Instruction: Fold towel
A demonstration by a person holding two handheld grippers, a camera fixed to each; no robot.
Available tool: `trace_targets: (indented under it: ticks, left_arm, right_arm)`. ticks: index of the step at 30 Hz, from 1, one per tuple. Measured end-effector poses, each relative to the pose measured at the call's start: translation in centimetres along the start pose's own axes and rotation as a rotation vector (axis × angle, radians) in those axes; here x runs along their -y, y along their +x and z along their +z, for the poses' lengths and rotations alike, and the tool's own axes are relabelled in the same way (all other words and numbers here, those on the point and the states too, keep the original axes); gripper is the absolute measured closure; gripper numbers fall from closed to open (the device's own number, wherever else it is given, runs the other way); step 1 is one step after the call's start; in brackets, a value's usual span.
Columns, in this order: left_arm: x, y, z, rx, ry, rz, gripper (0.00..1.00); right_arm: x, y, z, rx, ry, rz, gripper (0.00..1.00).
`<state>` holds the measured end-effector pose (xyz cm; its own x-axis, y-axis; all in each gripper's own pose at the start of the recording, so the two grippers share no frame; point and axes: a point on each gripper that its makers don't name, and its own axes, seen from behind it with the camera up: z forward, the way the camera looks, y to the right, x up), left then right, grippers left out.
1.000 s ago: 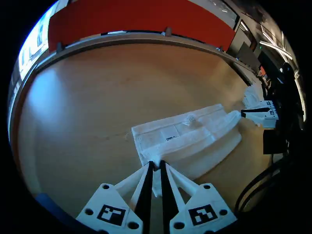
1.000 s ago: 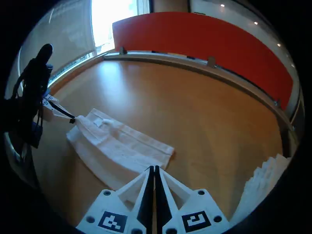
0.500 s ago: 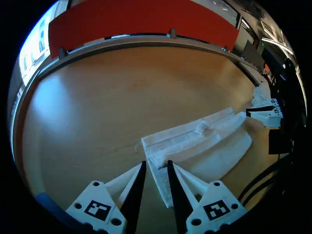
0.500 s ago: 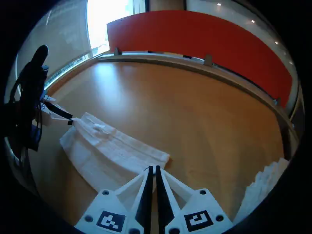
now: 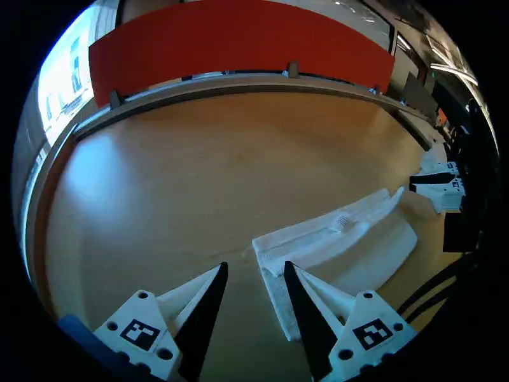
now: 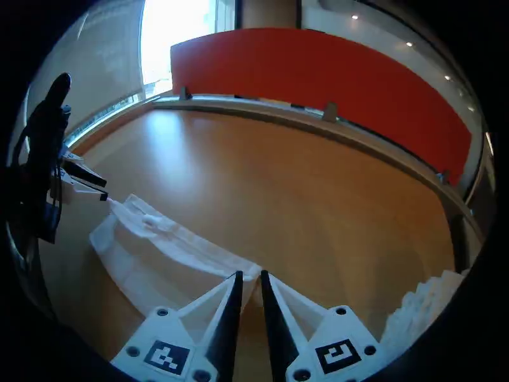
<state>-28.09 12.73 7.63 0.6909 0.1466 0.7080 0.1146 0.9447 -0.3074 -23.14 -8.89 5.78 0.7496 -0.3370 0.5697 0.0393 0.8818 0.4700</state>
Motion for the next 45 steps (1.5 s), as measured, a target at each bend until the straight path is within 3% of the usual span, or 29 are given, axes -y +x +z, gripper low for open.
trace_targets:
  ticks: [2,6,8,18,28,35,45]
  left_arm:
    - [0.2,0.1,-0.2,-0.004,0.002,-0.008,0.3]
    - [0.3,0.0,-0.6,-0.006,0.002,-0.019,0.09]
    - [0.4,-0.1,-0.7,-0.008,0.007,-0.022,0.07]
    - [0.0,-0.5,-1.1,-0.008,0.005,-0.027,0.06]
    - [0.1,-1.5,-2.5,-0.009,0.016,-0.038,0.06]
    - [0.3,-2.9,-3.7,-0.008,0.034,-0.064,0.06]
    - [1.1,-4.7,-5.7,-0.009,0.067,-0.094,0.07]
  right_arm:
    - [-0.2,0.3,-0.2,-0.006,-0.007,-0.003,0.57]
    - [-0.3,0.5,-0.6,-0.015,-0.015,-0.01,0.3]
    - [-0.2,0.4,-0.8,-0.017,-0.015,-0.013,0.2]
    - [0.5,0.1,-1.6,-0.017,-0.005,-0.012,0.18]
    - [1.1,-0.6,-2.6,-0.01,0.0,-0.019,0.18]
    - [1.6,-1.2,-3.2,-0.008,0.009,-0.025,0.0]
    - [2.2,-1.4,-3.3,-0.004,0.025,-0.038,0.0]
